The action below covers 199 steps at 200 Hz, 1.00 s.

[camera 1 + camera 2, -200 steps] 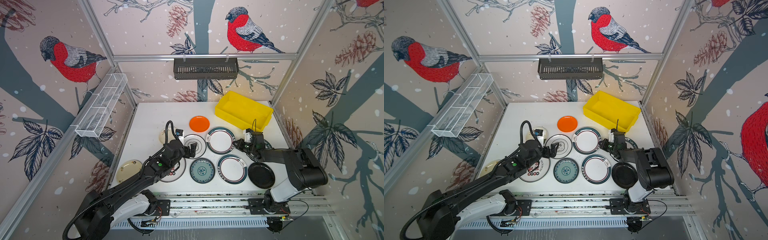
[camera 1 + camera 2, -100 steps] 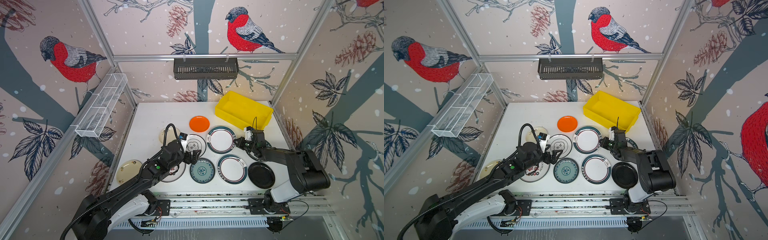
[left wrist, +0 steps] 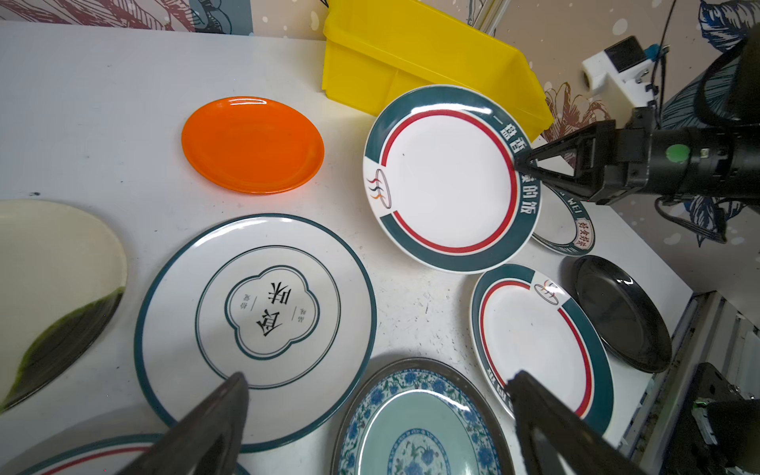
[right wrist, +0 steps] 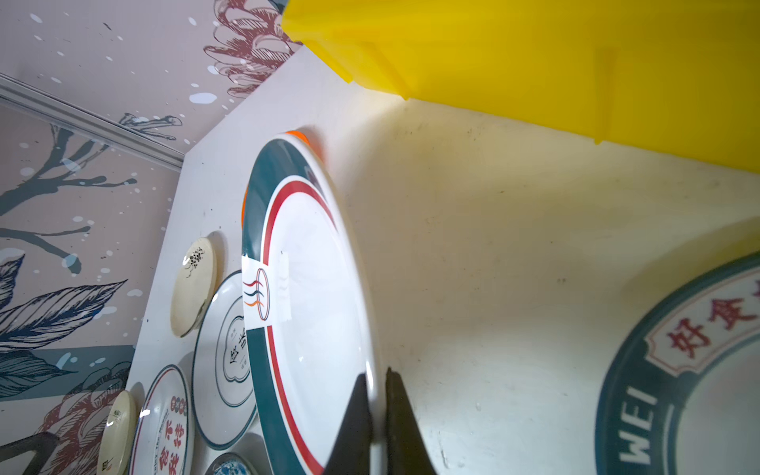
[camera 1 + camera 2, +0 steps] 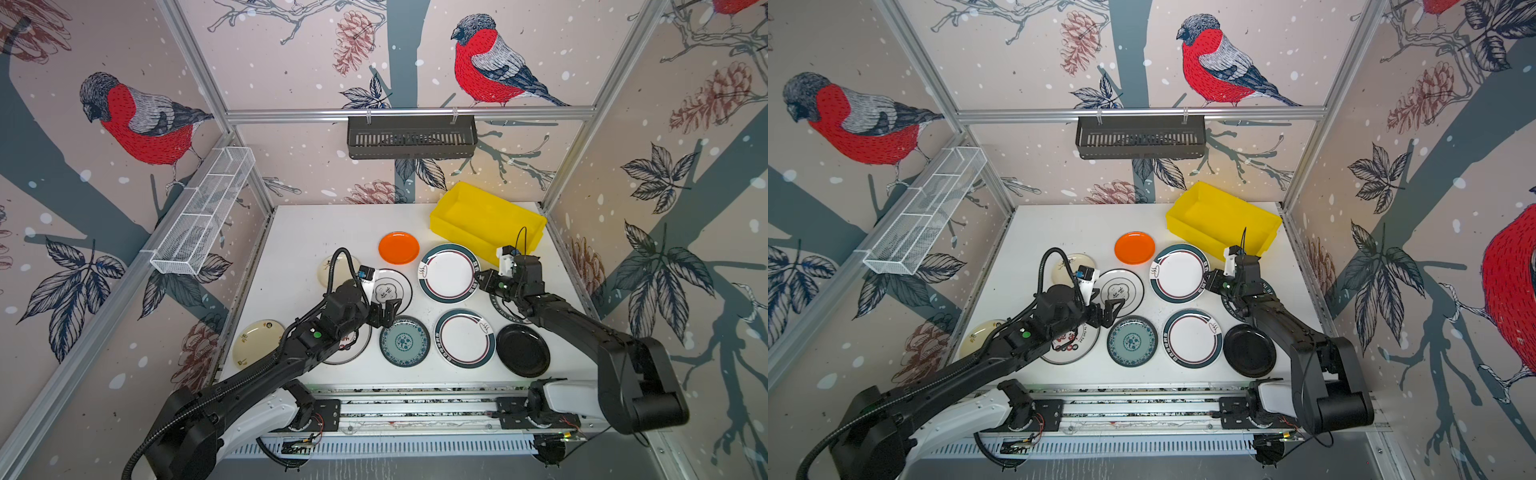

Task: Place the plates into the plastic bin on the countertop
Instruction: Pick up the plate from the center of the table, then place the plate in the plastic bin.

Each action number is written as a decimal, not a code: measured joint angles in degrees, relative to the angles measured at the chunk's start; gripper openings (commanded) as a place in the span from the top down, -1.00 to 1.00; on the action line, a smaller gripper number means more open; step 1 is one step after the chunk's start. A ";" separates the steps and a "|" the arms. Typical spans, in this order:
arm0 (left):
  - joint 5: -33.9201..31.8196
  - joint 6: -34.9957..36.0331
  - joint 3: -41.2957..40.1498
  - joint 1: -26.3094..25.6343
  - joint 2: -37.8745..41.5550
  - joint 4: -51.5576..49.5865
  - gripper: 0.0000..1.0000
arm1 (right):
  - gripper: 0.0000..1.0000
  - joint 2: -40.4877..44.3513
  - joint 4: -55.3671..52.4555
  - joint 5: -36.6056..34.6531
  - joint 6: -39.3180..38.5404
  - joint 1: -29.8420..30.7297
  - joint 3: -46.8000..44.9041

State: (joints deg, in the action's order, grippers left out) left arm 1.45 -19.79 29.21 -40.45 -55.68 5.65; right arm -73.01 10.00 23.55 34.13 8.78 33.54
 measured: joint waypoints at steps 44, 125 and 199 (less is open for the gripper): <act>-0.39 -0.35 0.00 0.00 1.84 0.20 -0.96 | 0.99 7.85 -7.15 -4.17 0.11 -0.11 8.72; -1.36 0.26 -0.63 0.00 2.64 0.66 -0.96 | 0.99 -3.26 -8.44 -13.92 0.11 -6.10 24.37; -3.58 0.24 -4.44 0.00 7.69 0.57 -0.96 | 0.99 -22.18 -10.40 -17.53 -1.40 -9.84 37.18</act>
State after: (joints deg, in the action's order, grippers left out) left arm -2.13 -19.55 24.77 -40.45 -47.99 6.22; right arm -95.20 -0.40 6.02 32.73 -1.06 70.72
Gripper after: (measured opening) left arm 0.981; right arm 0.087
